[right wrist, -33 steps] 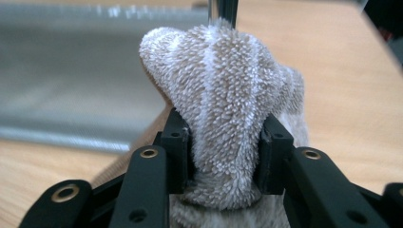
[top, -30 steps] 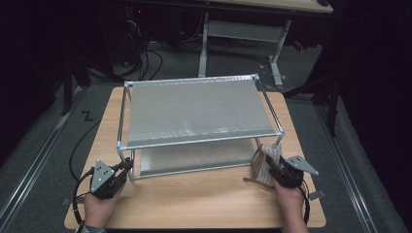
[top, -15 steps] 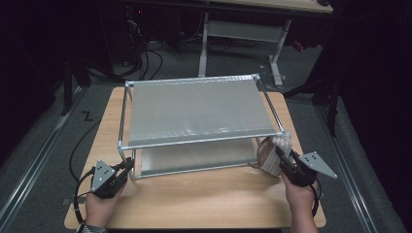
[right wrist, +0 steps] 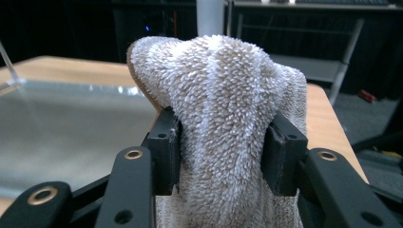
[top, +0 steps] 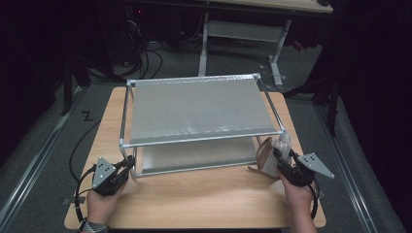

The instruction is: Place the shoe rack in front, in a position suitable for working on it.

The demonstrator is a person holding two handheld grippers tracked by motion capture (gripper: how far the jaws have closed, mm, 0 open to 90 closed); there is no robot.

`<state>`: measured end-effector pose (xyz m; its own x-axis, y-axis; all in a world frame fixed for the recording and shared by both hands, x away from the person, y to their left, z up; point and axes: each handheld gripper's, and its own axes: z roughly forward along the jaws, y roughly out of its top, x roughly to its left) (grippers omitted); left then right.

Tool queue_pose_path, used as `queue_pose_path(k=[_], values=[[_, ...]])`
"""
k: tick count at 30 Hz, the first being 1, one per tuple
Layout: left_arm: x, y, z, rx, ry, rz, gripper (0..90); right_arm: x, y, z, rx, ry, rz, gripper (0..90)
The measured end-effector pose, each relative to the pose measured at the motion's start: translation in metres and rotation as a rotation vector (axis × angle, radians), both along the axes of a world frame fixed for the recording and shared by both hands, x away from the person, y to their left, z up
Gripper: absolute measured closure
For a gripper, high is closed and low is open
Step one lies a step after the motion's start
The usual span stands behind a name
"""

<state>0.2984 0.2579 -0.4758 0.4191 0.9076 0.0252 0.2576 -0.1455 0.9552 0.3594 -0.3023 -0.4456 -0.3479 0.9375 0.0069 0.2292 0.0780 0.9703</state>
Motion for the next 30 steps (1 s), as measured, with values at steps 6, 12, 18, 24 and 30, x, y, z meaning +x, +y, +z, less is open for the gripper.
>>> queue_pose_path(k=[6, 12, 18, 24, 30], values=[[0.000, 0.001, 0.000, 0.002, -0.003, -0.014, 80.5, 0.023, 0.011, 0.002, -0.032, -0.001, 0.017, 50.7], [0.000, 0.002, 0.000, -0.003, 0.005, -0.015, 80.5, 0.033, 0.013, 0.001, -0.046, 0.009, 0.011, 69.0], [0.010, 0.000, 0.003, 0.004, 0.032, 0.007, 80.3, 0.015, 0.008, 0.001, -0.052, 0.009, 0.013, 68.8], [0.032, -0.004, 0.000, -0.070, 0.037, 0.079, 79.2, -0.022, -0.002, 0.001, -0.056, 0.001, 0.033, 68.1], [0.060, -0.011, -0.003, -0.097, 0.029, 0.130, 78.6, -0.051, -0.005, 0.000, -0.053, -0.006, 0.037, 67.8]])
